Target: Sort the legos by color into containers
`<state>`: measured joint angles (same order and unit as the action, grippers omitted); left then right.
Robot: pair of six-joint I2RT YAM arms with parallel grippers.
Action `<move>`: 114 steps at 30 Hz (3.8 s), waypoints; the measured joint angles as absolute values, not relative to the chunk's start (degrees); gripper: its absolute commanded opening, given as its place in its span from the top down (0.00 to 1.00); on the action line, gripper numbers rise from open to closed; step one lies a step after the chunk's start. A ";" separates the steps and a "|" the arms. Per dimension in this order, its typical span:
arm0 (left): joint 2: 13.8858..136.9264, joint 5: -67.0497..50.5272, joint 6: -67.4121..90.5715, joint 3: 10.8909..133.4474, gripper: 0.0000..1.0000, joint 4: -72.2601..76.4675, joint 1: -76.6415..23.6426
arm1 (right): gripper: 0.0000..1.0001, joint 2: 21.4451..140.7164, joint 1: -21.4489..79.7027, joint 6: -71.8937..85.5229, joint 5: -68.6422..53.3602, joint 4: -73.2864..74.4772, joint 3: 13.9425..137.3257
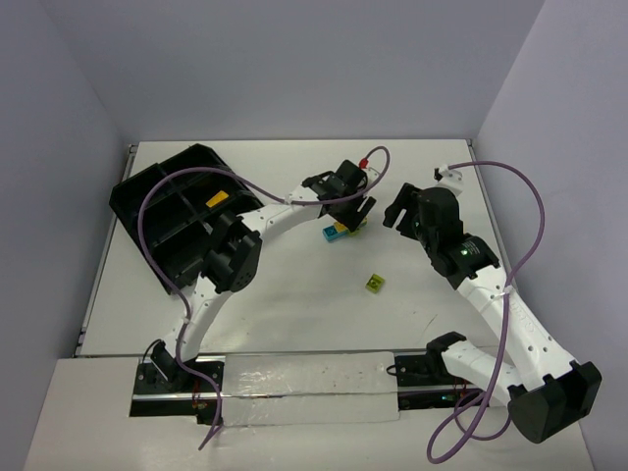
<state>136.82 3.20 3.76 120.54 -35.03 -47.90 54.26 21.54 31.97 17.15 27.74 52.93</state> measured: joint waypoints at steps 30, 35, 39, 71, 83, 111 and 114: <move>131.47 -3.62 8.94 114.18 1.00 -33.70 -46.46 | 0.22 54.50 21.47 31.39 15.86 28.79 52.93; 120.07 -16.04 18.16 102.10 1.00 -27.18 -41.16 | 0.22 55.51 21.41 30.85 11.82 28.59 52.93; 113.33 -23.43 26.60 92.77 1.00 -17.78 -36.76 | 0.22 56.57 21.37 30.81 7.38 27.00 52.88; 106.69 -47.78 66.94 66.22 1.00 35.71 -31.28 | 0.20 59.92 18.74 39.28 -17.10 10.06 48.69; 101.01 -35.34 53.77 68.38 1.00 16.46 -31.18 | 0.35 61.29 18.91 40.82 -14.22 11.99 50.49; 99.33 -14.92 39.51 72.49 1.00 -7.34 -34.75 | 0.35 80.83 24.99 42.59 -10.71 10.13 57.04; 99.22 -14.92 39.27 72.49 1.00 -7.86 -34.85 | 0.35 82.80 24.99 42.59 -11.49 9.58 57.73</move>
<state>99.22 -14.92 39.27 72.49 -7.86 -34.85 82.80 24.99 42.59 -11.49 9.58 57.73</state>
